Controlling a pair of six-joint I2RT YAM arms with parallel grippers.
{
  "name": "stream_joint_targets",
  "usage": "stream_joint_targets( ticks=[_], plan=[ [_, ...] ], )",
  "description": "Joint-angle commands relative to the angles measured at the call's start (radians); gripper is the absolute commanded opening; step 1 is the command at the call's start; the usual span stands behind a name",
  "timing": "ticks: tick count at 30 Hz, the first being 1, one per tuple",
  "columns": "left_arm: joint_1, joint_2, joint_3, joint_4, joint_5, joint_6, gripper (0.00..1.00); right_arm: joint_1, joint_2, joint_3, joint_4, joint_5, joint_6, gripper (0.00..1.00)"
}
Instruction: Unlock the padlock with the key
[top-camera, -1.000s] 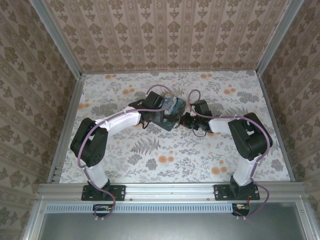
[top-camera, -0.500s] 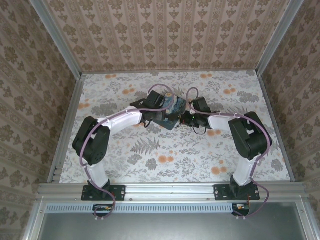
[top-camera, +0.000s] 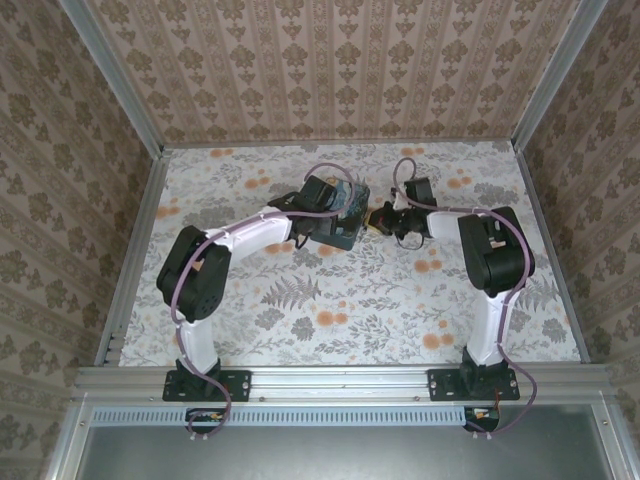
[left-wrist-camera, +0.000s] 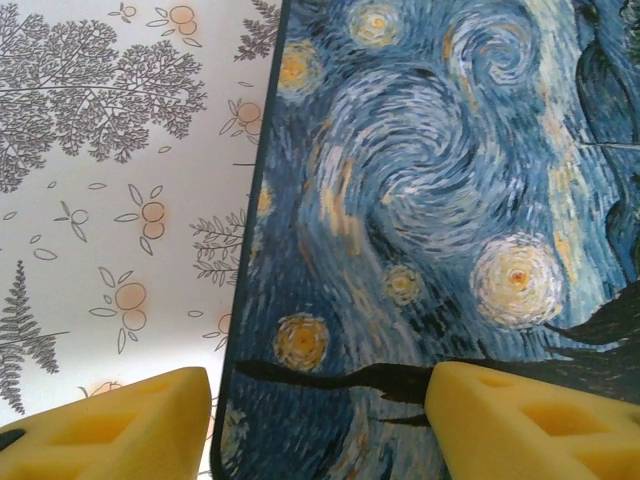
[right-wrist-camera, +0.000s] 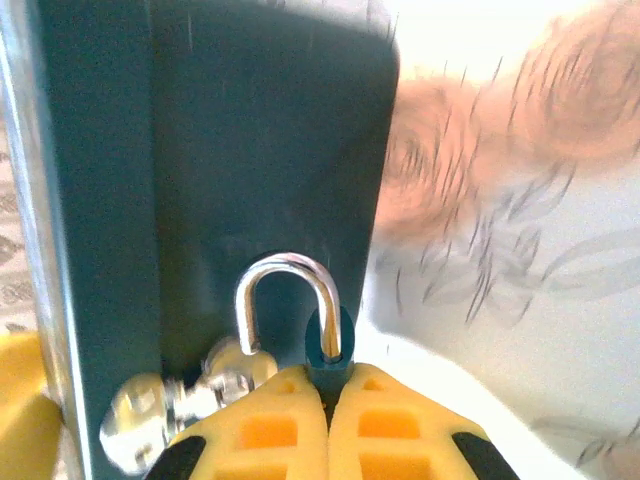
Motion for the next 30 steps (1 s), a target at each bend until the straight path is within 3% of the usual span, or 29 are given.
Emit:
stream_joint_targets(
  ticks=[1,9,19,30],
  plan=[
    [0.002,0.107,-0.054,-0.201,0.015,0.046,0.65,-0.010,0.013,0.098,-0.173,-0.020,-0.097,0.00],
    [0.003,0.103,-0.052,-0.197,0.022,0.043,0.65,-0.013,-0.037,0.082,-0.236,0.021,-0.154,0.00],
    [0.005,0.027,-0.054,-0.165,0.101,0.031,0.70,0.015,-0.263,-0.270,-0.013,-0.012,-0.025,0.00],
    [0.022,-0.138,-0.068,-0.132,0.221,0.002,0.75,0.158,-0.401,-0.518,0.087,0.022,0.028,0.00]
  ],
)
